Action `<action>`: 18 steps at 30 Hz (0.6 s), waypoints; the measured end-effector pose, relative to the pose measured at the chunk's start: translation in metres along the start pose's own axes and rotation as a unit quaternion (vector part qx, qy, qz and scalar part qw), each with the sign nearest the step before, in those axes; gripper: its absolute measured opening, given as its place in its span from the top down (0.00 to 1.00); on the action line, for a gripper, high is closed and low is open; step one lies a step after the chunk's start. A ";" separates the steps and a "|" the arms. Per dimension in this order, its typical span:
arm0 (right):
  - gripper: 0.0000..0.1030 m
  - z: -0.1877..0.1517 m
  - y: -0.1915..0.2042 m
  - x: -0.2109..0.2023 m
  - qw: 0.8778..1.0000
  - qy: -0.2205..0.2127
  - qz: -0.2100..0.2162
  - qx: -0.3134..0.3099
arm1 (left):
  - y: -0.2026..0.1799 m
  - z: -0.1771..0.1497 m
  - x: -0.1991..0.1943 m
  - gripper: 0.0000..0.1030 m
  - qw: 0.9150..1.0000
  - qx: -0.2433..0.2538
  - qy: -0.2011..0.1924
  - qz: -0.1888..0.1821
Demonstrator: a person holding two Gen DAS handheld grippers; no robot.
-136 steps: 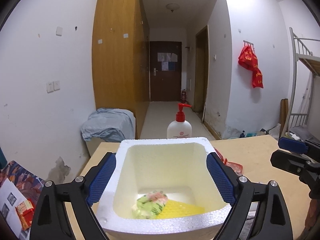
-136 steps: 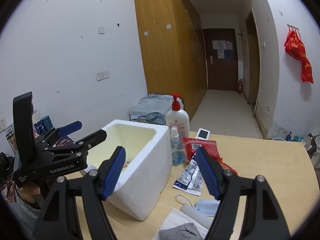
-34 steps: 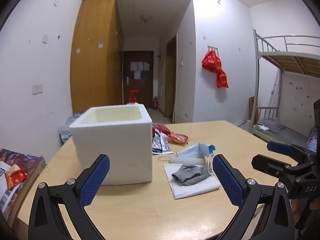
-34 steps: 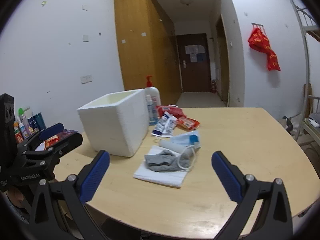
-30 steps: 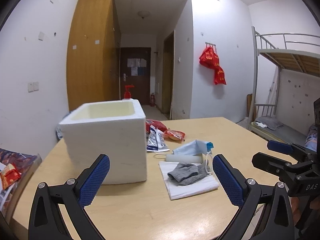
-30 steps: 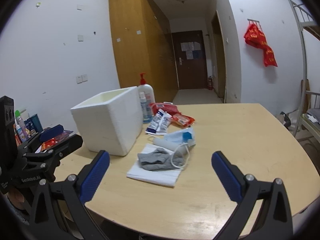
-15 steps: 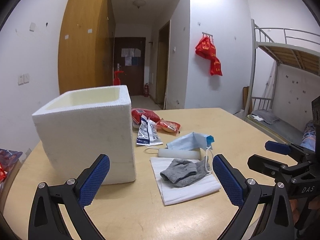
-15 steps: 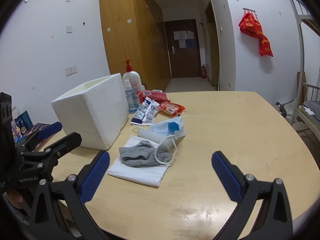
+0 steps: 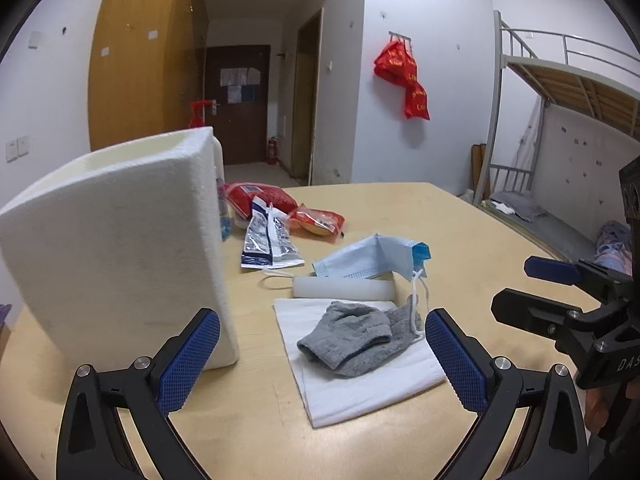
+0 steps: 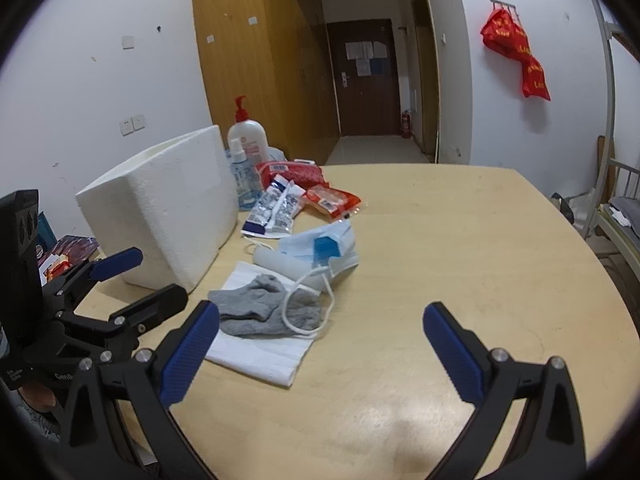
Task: Organize soft objects
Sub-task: 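Move the left tool to the grey sock while the right tool approaches the blue mask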
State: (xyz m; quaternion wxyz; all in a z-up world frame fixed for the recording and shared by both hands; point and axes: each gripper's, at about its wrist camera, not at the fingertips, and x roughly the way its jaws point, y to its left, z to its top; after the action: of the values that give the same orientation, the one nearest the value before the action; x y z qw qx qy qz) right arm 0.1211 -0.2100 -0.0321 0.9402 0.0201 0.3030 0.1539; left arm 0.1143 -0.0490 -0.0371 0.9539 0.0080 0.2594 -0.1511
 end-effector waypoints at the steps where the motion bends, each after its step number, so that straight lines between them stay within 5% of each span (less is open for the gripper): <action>1: 0.00 0.002 -0.001 0.002 1.000 0.003 -0.001 0.001 | 0.001 0.000 0.004 0.02 1.000 -0.002 0.004 -0.001; 10: 0.00 0.010 -0.010 0.024 1.000 0.027 0.001 0.001 | 0.004 0.002 0.041 0.12 0.997 -0.015 0.062 -0.052; 18: 0.00 0.016 -0.019 0.041 0.999 0.048 0.009 0.008 | -0.001 0.001 0.058 0.25 0.993 -0.013 0.106 -0.059</action>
State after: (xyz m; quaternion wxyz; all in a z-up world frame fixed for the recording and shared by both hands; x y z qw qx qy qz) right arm 0.1671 -0.2148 -0.0451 0.9229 0.0231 0.3491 0.1609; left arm 0.1618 -0.0668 -0.0654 0.9104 -0.0039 0.3613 -0.2017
